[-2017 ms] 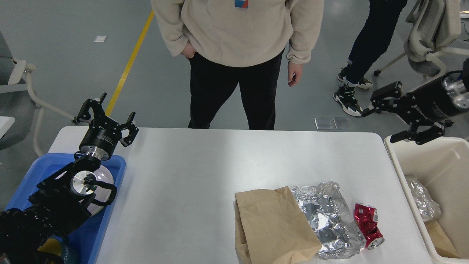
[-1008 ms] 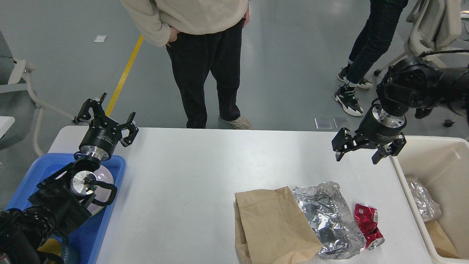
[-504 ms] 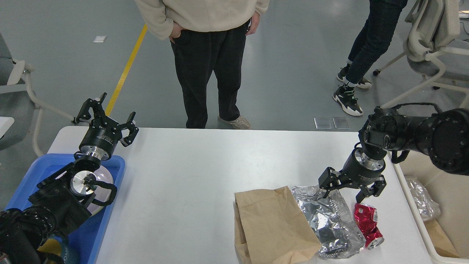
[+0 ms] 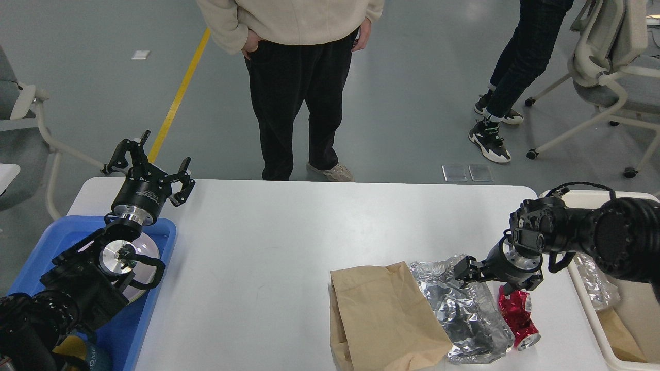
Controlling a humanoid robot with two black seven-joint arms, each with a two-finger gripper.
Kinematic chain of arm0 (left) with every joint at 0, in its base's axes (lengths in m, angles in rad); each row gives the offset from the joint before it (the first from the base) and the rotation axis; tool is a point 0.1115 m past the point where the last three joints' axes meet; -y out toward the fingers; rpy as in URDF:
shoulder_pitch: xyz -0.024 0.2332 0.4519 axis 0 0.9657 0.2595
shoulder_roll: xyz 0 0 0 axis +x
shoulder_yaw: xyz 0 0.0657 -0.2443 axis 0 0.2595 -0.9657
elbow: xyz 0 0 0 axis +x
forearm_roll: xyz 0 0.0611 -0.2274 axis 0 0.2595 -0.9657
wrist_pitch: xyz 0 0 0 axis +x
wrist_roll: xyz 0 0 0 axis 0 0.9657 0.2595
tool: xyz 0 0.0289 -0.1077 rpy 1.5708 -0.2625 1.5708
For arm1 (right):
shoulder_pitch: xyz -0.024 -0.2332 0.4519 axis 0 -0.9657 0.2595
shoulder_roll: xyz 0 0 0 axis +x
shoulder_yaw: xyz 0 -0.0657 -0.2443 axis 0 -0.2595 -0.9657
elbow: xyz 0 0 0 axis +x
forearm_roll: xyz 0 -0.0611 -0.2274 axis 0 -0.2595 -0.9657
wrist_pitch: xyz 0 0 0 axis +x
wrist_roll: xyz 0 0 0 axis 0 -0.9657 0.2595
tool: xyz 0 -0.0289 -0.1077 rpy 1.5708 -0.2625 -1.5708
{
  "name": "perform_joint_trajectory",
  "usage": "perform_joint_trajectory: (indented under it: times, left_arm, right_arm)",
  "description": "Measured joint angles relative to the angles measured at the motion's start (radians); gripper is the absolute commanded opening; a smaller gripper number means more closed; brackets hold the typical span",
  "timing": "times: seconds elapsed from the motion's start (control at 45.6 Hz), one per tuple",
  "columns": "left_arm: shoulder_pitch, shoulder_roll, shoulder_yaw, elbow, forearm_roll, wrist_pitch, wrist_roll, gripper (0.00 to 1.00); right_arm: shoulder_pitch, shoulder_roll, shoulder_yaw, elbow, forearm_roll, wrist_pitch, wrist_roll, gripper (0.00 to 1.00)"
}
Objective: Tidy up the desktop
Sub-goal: 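Close the right gripper on the silver foil bag, then lift the foil bag and carry it into the white bin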
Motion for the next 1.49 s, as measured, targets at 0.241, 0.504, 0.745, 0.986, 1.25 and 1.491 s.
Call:
perform_joint_trajectory:
  times: [0.241,0.504,0.745,0.986,1.25,1.491]
  left_arm:
    - [0.000,0.000,0.000,0.000,0.000,0.000,0.000,0.97]
    - [0.000,0.000,0.000,0.000,0.000,0.000,0.000,0.97]
    - [0.000,0.000,0.000,0.000,0.000,0.000,0.000,0.97]
    - [0.000,0.000,0.000,0.000,0.000,0.000,0.000,0.97]
    - [0.000,0.000,0.000,0.000,0.000,0.000,0.000,0.97]
    - [0.000,0.000,0.000,0.000,0.000,0.000,0.000,0.97]
  right_arm:
    - [-0.008,0.003,0.011,0.002,0.004,-0.125,0.001,0.59]
    - [-0.060,0.006,0.014,0.011,0.008,-0.267,0.000,0.11]
    - [-0.059,-0.005,0.012,0.032,0.009,-0.246,0.000,0.00]
    - [-0.016,-0.023,0.007,0.046,0.009,-0.203,0.000,0.00]
    - [0.102,-0.074,-0.005,0.053,0.005,0.060,0.000,0.00]
    - [0.233,-0.119,-0.004,0.055,0.001,0.331,0.000,0.00]
